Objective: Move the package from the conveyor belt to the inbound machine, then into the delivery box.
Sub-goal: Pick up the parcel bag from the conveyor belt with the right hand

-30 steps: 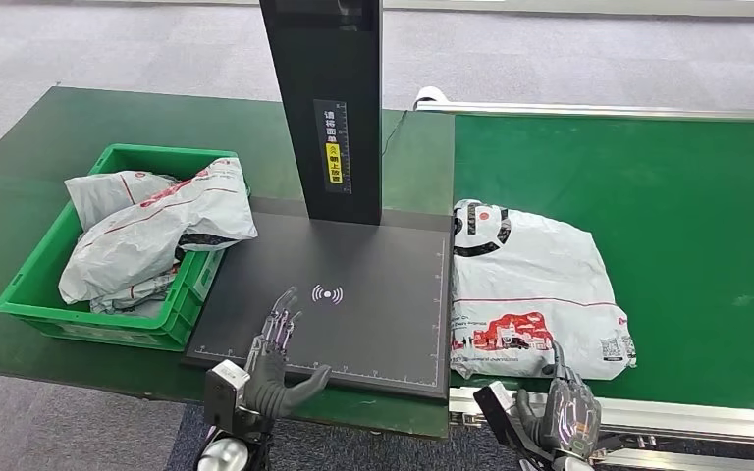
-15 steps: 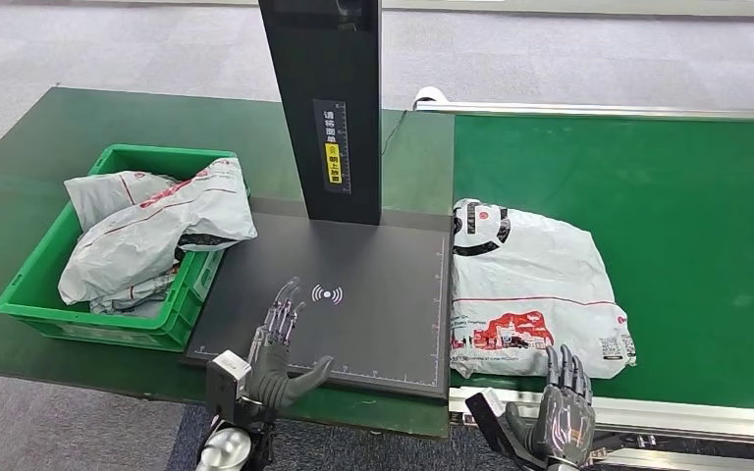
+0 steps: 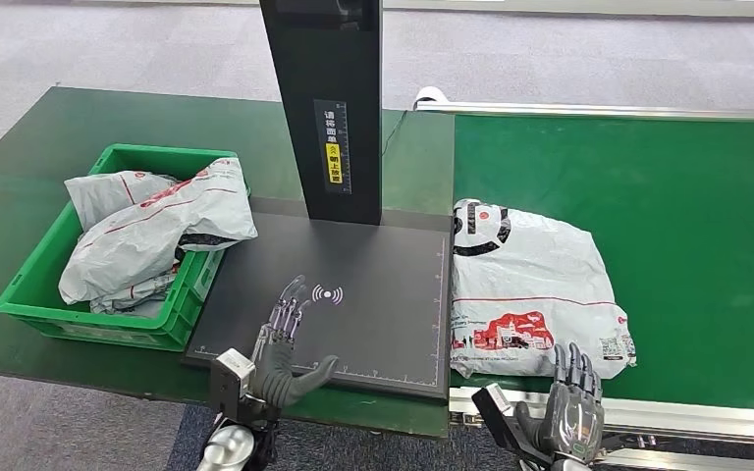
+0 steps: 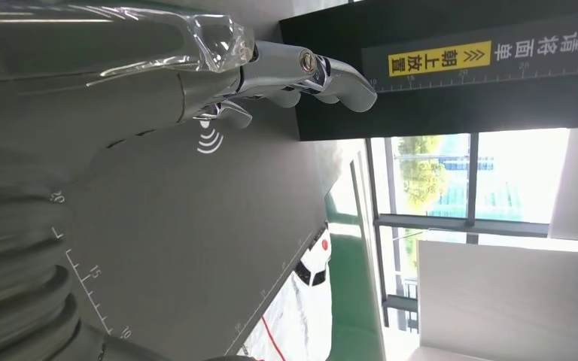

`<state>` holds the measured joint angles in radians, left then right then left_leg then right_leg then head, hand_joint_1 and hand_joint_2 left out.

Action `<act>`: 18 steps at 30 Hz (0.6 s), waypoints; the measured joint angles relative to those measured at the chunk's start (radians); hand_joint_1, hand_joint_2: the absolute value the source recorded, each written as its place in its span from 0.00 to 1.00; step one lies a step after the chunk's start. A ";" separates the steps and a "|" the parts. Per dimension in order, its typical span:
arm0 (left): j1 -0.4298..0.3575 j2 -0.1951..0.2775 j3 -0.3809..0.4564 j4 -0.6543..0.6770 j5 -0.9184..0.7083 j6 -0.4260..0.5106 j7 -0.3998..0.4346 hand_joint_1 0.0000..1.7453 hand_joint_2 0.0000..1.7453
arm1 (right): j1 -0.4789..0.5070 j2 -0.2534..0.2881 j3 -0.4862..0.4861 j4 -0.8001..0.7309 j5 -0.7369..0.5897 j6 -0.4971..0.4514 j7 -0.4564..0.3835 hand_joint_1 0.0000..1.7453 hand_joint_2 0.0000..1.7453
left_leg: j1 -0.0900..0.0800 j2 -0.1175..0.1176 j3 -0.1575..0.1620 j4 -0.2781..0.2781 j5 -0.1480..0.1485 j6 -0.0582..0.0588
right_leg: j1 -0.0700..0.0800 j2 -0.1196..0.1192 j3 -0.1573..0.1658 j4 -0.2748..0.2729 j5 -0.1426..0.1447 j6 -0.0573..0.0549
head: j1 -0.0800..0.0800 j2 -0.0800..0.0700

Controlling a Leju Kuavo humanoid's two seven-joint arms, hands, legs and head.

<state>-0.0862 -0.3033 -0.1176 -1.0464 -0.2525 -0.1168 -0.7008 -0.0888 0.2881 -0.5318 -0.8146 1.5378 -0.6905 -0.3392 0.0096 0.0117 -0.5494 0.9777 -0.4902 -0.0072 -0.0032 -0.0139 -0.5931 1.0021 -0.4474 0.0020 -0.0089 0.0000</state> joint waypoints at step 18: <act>0.000 0.000 -0.008 0.011 -0.022 -0.011 0.000 0.00 1.00 | -0.049 -0.070 0.027 0.024 0.008 0.000 0.089 0.00 1.00 | 0.000 0.000 0.000 0.000 0.000 0.000 | 0.000 0.000 0.000 0.000 0.000 0.000 | 0.000 0.000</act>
<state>-0.0866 -0.3033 -0.1260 -1.0352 -0.2747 -0.1279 -0.7006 -0.1377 0.2181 -0.5050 -0.7908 1.5454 -0.6905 -0.2504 0.0096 0.0116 -0.5495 0.9778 -0.4902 -0.0072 -0.0033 -0.0139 -0.5929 1.0021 -0.4474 0.0020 -0.0089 0.0000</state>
